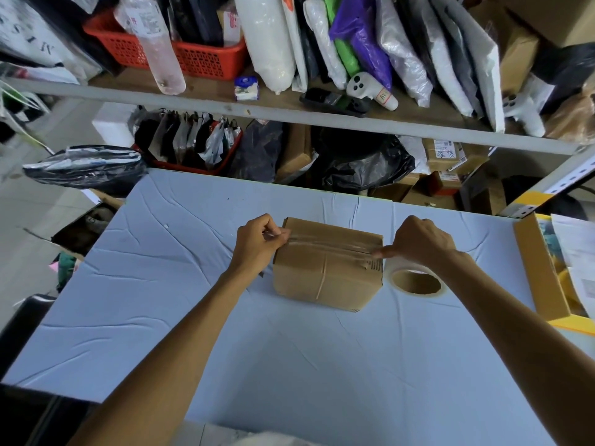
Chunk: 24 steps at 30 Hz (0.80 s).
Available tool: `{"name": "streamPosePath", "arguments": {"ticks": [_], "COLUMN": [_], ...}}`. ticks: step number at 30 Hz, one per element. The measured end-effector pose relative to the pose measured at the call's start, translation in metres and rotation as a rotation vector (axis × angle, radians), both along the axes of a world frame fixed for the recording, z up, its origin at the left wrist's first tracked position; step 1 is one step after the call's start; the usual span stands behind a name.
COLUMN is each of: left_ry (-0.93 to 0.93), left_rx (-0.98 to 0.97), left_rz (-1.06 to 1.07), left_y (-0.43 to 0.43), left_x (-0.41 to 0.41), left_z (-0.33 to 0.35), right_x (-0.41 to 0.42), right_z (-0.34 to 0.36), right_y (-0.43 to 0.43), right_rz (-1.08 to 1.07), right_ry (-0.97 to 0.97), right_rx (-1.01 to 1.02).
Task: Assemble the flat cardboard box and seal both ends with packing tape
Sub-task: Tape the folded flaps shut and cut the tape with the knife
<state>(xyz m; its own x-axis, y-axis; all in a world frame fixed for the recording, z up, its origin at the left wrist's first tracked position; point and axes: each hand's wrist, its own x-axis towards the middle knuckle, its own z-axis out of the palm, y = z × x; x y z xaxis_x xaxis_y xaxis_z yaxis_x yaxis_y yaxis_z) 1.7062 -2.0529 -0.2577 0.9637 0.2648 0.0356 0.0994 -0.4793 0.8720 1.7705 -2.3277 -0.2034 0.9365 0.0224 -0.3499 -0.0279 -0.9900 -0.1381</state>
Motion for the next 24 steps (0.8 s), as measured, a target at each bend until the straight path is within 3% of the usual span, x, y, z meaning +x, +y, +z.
{"name": "streamPosePath", "arguments": {"ticks": [10,18,24], "left_ry": [-0.016,0.194,0.195], "left_rx": [-0.04,-0.097,-0.051], "left_rz": [0.017,0.159,0.157], "left_y": [-0.0054,-0.004,-0.0073], "left_x": [0.0028,0.0084,0.0089], "left_z": [-0.0017,-0.0016,0.0024], "right_x": [-0.001,0.0004,-0.0025], "right_z": [-0.0009,-0.0082,-0.0072], "right_y": [-0.0011,0.0001,0.0001], "right_rz": [-0.006,-0.011,-0.025], "right_ry": [-0.081,-0.082,-0.096], "right_rx": [0.062,0.047,0.121]}}
